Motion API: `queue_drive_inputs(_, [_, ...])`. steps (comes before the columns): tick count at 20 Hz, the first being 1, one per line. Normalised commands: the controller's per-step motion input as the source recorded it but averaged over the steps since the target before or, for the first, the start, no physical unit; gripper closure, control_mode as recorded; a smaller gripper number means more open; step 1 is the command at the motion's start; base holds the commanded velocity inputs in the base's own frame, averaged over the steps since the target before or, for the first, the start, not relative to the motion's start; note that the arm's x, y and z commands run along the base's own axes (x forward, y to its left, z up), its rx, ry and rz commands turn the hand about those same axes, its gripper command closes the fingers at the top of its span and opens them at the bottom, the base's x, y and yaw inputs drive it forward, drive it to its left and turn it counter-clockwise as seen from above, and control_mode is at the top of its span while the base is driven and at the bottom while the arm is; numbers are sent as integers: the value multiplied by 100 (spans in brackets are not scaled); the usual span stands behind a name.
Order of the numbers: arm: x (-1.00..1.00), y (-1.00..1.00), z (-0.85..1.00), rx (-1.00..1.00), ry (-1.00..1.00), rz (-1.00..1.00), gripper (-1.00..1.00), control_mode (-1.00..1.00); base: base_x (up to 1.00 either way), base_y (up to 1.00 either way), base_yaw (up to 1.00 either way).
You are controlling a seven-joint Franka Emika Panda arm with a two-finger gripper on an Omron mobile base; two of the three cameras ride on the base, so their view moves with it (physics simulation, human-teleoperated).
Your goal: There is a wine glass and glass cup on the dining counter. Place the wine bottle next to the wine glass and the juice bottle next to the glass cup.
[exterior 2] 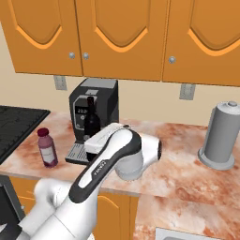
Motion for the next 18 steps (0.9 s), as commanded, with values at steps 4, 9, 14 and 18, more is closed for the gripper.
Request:
queue_drive_inputs(4, [-9, 32, 56, 0, 11, -25, 100, -100, 0, 0, 0])
queue_drive_inputs(9, [-1, 7, 11, 0, 10, -15, 100, -100, 0, 0, 0])
queue_drive_inputs(14, [-3, -18, 0, 0, 3, -1, 100, -100, 0, 0, 0])
queue_drive_inputs(18, [-14, 10, 1, -1, 0, 0, 100, -100, 0, 0, 0])
